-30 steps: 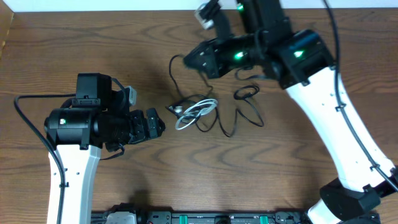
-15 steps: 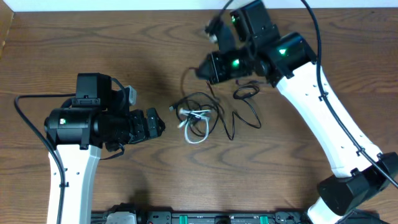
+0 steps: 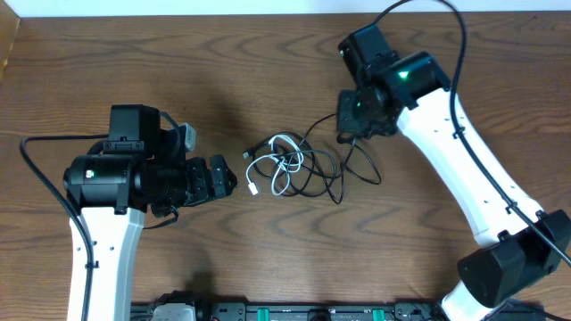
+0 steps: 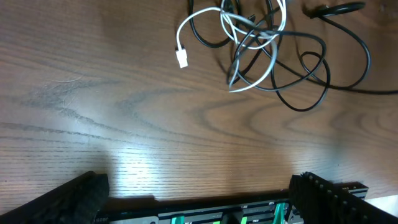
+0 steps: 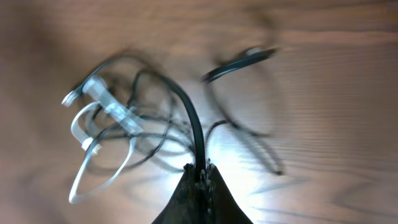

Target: Untangle cables

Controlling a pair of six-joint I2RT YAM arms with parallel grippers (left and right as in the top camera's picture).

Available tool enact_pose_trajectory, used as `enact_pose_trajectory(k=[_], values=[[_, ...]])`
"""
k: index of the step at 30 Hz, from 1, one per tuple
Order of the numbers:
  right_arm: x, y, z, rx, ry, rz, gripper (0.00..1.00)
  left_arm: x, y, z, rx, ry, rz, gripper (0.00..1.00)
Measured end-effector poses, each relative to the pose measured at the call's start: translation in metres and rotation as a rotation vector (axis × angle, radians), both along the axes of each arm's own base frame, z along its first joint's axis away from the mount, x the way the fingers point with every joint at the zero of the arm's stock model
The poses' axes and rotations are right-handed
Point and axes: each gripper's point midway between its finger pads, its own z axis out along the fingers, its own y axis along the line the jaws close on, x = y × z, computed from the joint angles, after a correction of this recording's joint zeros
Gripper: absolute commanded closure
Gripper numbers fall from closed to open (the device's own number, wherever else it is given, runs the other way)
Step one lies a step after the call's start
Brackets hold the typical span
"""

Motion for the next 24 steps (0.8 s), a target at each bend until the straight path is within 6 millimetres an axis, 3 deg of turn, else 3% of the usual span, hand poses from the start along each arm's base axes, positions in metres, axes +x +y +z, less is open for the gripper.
enact_pose_trajectory(k=[5,7,10,15,18,21,24], values=[[-0.005,0.062,0.023,0.297,-0.017,0.249,0.99,0.0,0.0,0.0,0.0,0.0,0.0,0.02],[-0.005,0.083,0.044,0.422,-0.047,0.326,0.99,0.0,0.0,0.0,0.0,0.0,0.0,0.02],[-0.002,0.099,0.095,0.57,-0.125,0.406,0.99,0.0,0.0,0.0,0.0,0.0,0.0,0.02],[0.001,0.091,0.197,0.685,-0.335,0.467,0.98,0.0,0.0,0.0,0.0,-0.002,0.0,0.02],[-0.006,0.079,0.244,0.685,-0.46,0.473,0.99,0.0,0.0,0.001,0.0,-0.002,0.0,0.02],[-0.016,0.063,0.273,0.637,-0.552,0.442,0.98,0.0,0.0,0.001,0.0,-0.002,0.0,0.02],[-0.026,0.052,0.282,0.584,-0.588,0.408,0.99,0.0,0.0,0.001,0.0,-0.002,0.0,0.02]])
